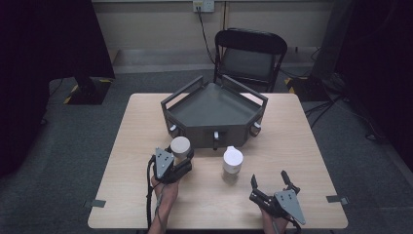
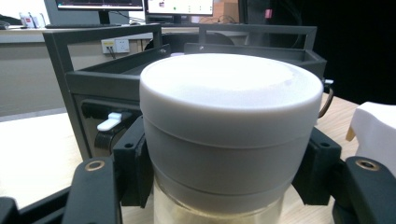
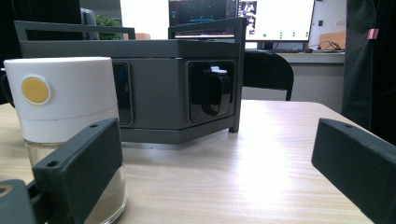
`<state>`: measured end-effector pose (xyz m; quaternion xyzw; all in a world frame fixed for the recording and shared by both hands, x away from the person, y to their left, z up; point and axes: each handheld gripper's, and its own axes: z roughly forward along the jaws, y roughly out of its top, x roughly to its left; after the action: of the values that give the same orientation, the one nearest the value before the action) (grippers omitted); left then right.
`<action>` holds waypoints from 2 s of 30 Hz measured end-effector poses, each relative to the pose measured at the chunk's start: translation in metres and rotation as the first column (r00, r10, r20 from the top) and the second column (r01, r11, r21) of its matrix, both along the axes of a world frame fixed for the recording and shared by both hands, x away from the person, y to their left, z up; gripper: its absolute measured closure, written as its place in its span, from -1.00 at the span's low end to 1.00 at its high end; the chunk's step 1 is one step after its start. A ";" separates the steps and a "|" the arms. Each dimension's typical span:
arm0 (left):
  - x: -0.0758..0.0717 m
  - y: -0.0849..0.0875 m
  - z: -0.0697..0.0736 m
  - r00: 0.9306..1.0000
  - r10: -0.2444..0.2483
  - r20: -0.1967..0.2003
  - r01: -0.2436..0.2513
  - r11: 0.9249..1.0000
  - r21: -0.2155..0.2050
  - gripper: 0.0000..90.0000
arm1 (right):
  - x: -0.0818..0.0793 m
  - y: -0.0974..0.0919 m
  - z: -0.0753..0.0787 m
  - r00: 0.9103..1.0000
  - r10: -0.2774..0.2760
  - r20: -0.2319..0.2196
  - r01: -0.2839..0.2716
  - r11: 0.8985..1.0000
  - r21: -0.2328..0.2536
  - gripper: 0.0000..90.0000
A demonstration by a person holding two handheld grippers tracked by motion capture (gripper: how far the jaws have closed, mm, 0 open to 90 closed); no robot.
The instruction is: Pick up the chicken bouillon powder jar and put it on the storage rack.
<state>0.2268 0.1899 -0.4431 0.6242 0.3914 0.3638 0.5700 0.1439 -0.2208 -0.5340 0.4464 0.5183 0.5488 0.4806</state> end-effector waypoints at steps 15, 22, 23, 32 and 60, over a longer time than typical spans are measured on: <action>-0.006 0.003 0.014 0.998 -0.043 0.041 0.043 0.999 -0.007 -0.22 | 0.000 0.000 0.000 1.000 0.000 0.000 0.000 1.000 0.000 -0.98; -0.003 0.006 0.022 0.997 -0.061 0.053 0.061 0.998 -0.003 -0.22 | 0.000 0.000 0.000 1.000 0.001 0.001 -0.001 1.000 0.000 -0.98; -0.003 0.007 0.024 0.997 -0.061 0.056 0.062 0.998 -0.004 -0.22 | 0.000 0.000 0.000 1.000 0.001 0.001 -0.001 1.000 0.000 -0.98; 0.003 0.008 0.038 0.995 -0.071 0.068 0.071 0.997 0.002 -0.22 | 0.000 0.000 0.000 1.000 0.001 0.001 -0.001 1.000 0.000 -0.98; 0.028 0.005 0.070 0.993 -0.095 0.073 0.094 0.995 0.015 -0.22 | 0.000 -0.001 0.000 1.000 0.004 0.000 -0.004 1.000 -0.001 -0.98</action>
<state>0.2544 0.1946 -0.3733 0.6314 0.3381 0.3611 0.5971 0.1437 -0.2217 -0.5340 0.4450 0.5193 0.5495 0.4799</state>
